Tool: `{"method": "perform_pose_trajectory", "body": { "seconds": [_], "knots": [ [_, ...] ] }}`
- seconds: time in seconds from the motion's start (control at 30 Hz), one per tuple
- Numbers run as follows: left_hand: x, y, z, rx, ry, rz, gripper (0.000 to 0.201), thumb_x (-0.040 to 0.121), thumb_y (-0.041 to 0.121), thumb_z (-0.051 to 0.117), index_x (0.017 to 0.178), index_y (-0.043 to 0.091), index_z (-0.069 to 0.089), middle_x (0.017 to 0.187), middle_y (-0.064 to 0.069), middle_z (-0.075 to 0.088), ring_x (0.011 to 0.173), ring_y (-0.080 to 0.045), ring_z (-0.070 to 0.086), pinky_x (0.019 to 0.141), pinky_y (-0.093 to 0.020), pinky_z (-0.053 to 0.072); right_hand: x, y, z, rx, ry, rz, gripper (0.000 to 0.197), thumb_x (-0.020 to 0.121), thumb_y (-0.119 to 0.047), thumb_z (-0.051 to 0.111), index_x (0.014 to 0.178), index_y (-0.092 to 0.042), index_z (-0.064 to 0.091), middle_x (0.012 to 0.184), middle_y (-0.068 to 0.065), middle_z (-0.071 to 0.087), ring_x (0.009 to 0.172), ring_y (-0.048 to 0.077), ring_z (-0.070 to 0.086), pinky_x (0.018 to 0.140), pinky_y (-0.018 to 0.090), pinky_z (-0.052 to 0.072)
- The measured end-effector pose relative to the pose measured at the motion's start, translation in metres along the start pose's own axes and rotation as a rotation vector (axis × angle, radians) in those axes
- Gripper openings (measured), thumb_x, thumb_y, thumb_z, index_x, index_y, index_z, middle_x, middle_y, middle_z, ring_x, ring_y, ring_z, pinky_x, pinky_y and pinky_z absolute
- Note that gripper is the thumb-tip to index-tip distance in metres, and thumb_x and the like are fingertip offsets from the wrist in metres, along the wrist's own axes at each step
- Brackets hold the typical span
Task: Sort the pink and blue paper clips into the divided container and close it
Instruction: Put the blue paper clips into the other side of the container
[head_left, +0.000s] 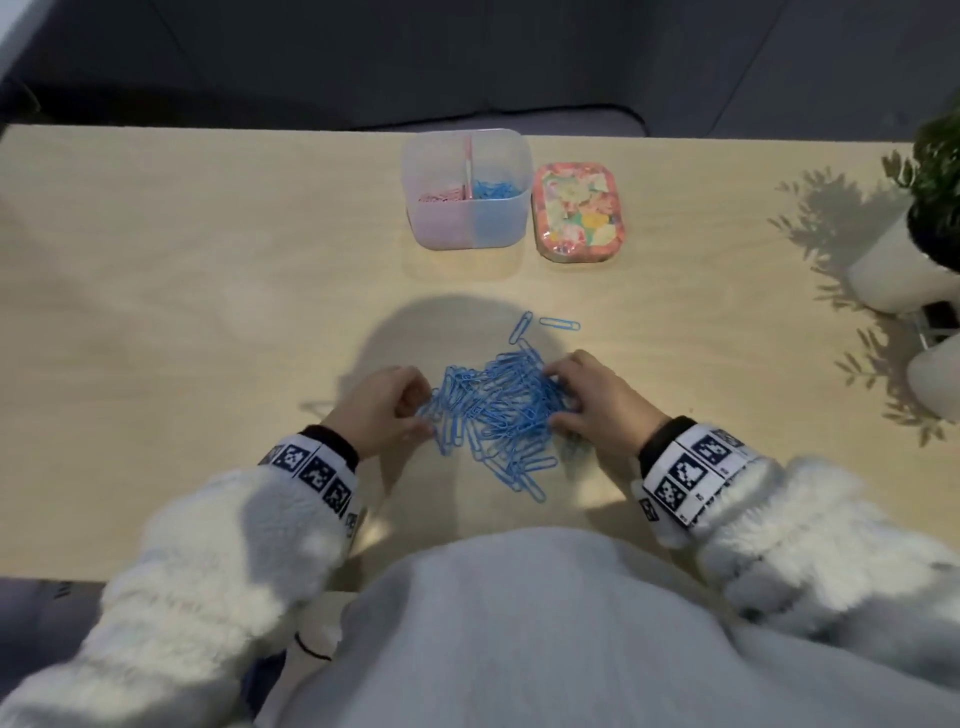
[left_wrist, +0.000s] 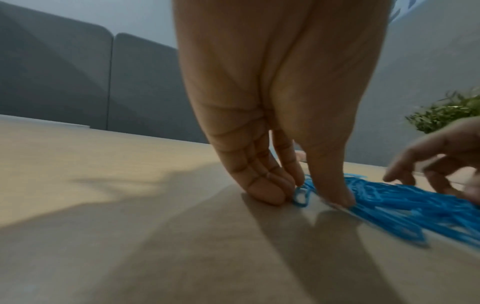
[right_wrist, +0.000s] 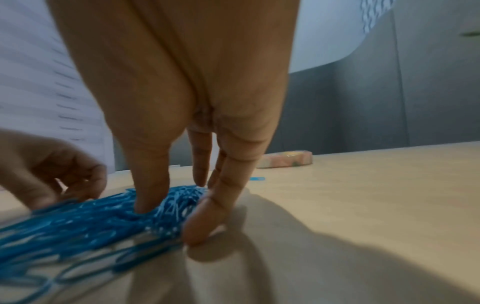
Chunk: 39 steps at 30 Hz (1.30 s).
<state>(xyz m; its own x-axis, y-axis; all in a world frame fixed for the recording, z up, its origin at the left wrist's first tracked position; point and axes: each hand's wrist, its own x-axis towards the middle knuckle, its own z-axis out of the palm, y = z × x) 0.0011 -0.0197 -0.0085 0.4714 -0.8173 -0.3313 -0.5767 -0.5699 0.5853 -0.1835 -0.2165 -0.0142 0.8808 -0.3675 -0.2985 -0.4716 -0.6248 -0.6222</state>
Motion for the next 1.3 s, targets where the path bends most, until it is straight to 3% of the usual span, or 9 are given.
{"method": "perform_pose_trajectory", "body": {
  "seconds": [0.1, 0.23, 0.3, 0.43, 0.63, 0.73, 0.93, 1.03, 1.3],
  "knots": [
    [-0.002, 0.012, 0.009, 0.058, -0.024, 0.021, 0.046, 0.072, 0.03, 0.077, 0.107, 0.008, 0.057, 0.1, -0.007, 0.053, 0.086, -0.018, 0.051, 0.079, -0.026, 0.046, -0.005, -0.013, -0.002, -0.148, 0.036, -0.035, 0.058, 0.075, -0.034, 0.073, 0.124, -0.017, 0.047, 0.118, 0.004, 0.048, 0.101, 0.024, 0.057, 0.086, 0.039, 0.048],
    [-0.016, 0.029, 0.032, 0.195, 0.044, 0.004, 0.11, 0.046, 0.076, 0.059, 0.134, 0.015, 0.036, 0.118, -0.009, 0.042, 0.11, -0.024, 0.043, 0.097, -0.035, 0.039, -0.037, -0.004, -0.003, -0.16, -0.066, 0.076, 0.091, 0.06, -0.046, 0.081, 0.133, -0.021, 0.034, 0.123, 0.004, 0.049, 0.104, 0.026, 0.057, 0.082, 0.037, 0.047],
    [-0.016, 0.038, 0.046, 0.294, 0.045, -0.012, 0.119, 0.043, 0.075, 0.067, 0.139, 0.017, 0.028, 0.123, -0.01, 0.038, 0.112, -0.027, 0.039, 0.1, -0.037, 0.037, -0.047, -0.002, 0.006, -0.174, -0.129, 0.075, 0.103, 0.057, -0.052, 0.081, 0.138, -0.02, 0.026, 0.131, 0.005, 0.044, 0.109, 0.027, 0.056, 0.087, 0.038, 0.047],
    [0.004, 0.052, 0.054, 0.289, 0.031, 0.021, 0.097, 0.06, 0.054, 0.076, 0.138, 0.016, 0.031, 0.128, -0.011, 0.038, 0.115, -0.029, 0.039, 0.101, -0.038, 0.039, -0.035, -0.016, 0.026, -0.231, -0.083, 0.024, 0.1, 0.064, -0.047, 0.077, 0.141, -0.016, 0.022, 0.136, 0.007, 0.039, 0.105, 0.031, 0.059, 0.086, 0.038, 0.05],
    [0.023, 0.043, 0.012, 0.158, 0.013, 0.028, 0.085, 0.066, 0.042, 0.079, 0.134, 0.012, 0.038, 0.127, -0.013, 0.039, 0.11, -0.027, 0.048, 0.098, -0.037, 0.042, 0.016, -0.013, -0.013, -0.119, 0.051, 0.044, 0.05, 0.081, -0.037, 0.066, 0.122, -0.015, 0.049, 0.11, 0.001, 0.056, 0.093, 0.019, 0.055, 0.08, 0.03, 0.043],
    [0.024, 0.032, -0.004, 0.16, 0.008, -0.038, 0.078, 0.072, 0.041, 0.074, 0.135, 0.011, 0.037, 0.13, -0.012, 0.036, 0.107, -0.026, 0.051, 0.097, -0.033, 0.04, 0.055, 0.0, -0.041, -0.184, 0.206, 0.139, 0.033, 0.088, -0.026, 0.055, 0.116, -0.008, 0.056, 0.113, 0.013, 0.056, 0.102, 0.03, 0.055, 0.082, 0.033, 0.043],
    [0.048, 0.039, -0.009, 0.257, -0.12, 0.135, 0.073, 0.077, 0.032, 0.072, 0.139, 0.013, 0.038, 0.142, -0.009, 0.037, 0.128, -0.026, 0.038, 0.111, -0.035, 0.03, 0.085, -0.012, -0.032, -0.262, 0.068, 0.058, 0.04, 0.089, -0.042, 0.053, 0.12, -0.018, 0.058, 0.116, 0.012, 0.05, 0.111, 0.028, 0.047, 0.092, 0.042, 0.046],
    [0.059, 0.05, -0.008, 0.453, -0.175, 0.193, 0.069, 0.076, 0.031, 0.072, 0.136, 0.013, 0.043, 0.139, -0.006, 0.042, 0.122, -0.026, 0.041, 0.104, -0.031, 0.029, 0.079, -0.022, -0.022, -0.244, -0.075, -0.045, 0.052, 0.077, -0.049, 0.066, 0.12, -0.02, 0.058, 0.112, 0.008, 0.048, 0.108, 0.023, 0.044, 0.09, 0.038, 0.045],
    [0.07, 0.049, 0.001, 0.303, -0.11, 0.202, 0.036, 0.082, 0.017, 0.066, 0.113, 0.007, 0.052, 0.108, -0.013, 0.06, 0.096, -0.029, 0.056, 0.081, -0.036, 0.043, 0.067, -0.021, -0.004, -0.225, -0.042, -0.078, 0.022, 0.085, -0.019, 0.061, 0.106, -0.01, 0.062, 0.108, 0.011, 0.054, 0.103, 0.028, 0.052, 0.089, 0.039, 0.045]
  ]
}}
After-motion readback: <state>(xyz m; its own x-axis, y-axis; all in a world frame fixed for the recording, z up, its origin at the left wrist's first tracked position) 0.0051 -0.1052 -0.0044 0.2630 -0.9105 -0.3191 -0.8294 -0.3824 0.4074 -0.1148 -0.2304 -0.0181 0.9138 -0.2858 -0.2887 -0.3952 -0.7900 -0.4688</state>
